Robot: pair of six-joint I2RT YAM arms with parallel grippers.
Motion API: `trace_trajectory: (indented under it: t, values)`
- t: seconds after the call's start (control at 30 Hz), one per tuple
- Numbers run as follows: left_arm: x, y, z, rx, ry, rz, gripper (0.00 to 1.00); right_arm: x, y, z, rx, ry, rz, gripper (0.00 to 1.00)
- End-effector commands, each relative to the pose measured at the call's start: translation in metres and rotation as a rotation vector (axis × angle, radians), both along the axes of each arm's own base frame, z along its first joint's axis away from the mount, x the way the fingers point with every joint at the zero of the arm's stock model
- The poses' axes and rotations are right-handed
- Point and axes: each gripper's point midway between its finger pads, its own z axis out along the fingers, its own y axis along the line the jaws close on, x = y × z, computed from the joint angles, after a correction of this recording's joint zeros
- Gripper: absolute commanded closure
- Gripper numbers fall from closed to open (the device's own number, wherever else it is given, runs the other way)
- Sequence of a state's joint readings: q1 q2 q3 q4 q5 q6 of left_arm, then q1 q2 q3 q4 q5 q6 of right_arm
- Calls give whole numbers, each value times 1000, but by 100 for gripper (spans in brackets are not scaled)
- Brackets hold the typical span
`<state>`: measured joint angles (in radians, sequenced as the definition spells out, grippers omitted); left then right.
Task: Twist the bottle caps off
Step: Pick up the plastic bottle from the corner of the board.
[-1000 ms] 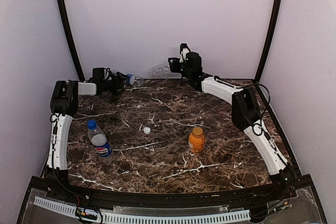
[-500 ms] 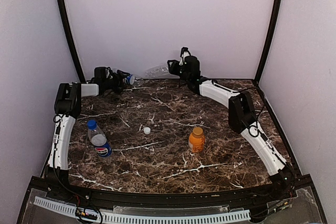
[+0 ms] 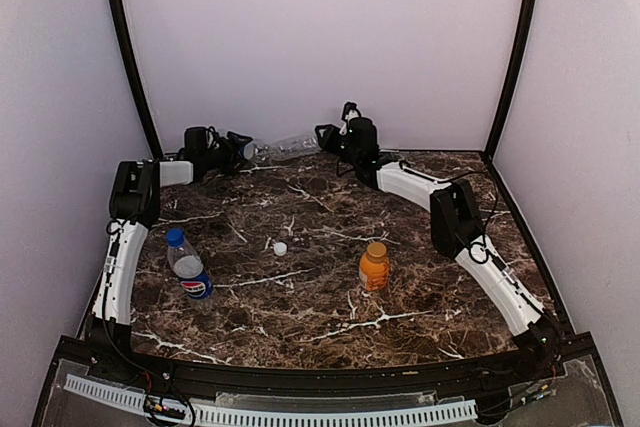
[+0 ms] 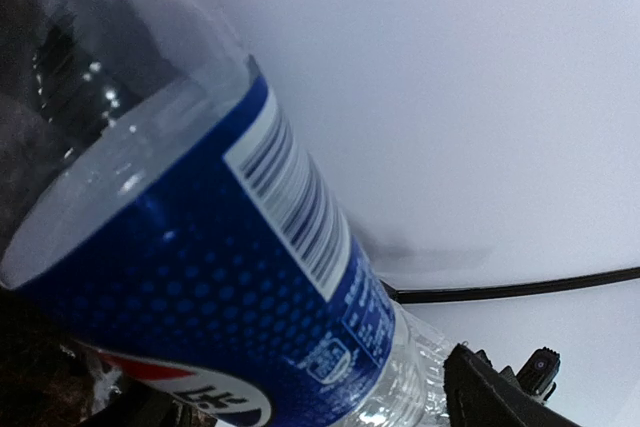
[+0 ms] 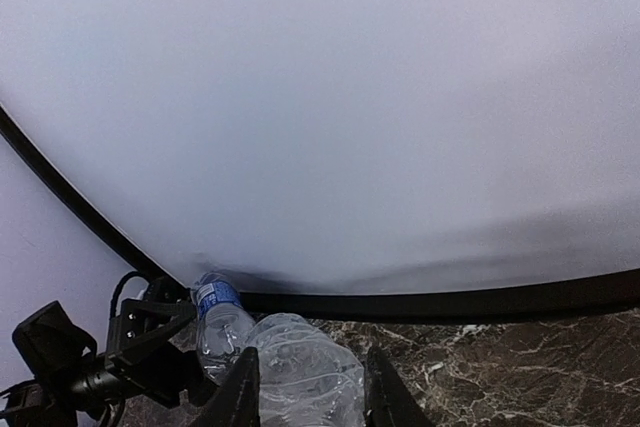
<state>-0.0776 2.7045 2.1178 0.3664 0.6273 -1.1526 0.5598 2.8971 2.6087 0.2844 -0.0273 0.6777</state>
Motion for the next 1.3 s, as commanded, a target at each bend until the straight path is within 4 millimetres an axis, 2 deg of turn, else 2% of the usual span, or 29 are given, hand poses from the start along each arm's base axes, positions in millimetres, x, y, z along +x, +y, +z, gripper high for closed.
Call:
trace_trajectory:
  t: [0.0,0.43,0.73,0.97,1.27]
  values:
    - [1,-7,-16,1,30,-8,14,-12,19,13,78,-53,91,100]
    - [13,-12,-24,-52,41,13,18,-18,24,9,93,-38,133,100]
    - [25,-12,-27,-132,38,52,29,-19,21,8,89,-25,131,100]
    - [29,-7,-33,-236,71,110,22,-18,15,7,88,-11,127,100]
    - [43,11,-31,-280,54,250,22,-24,11,19,87,-29,129,100]
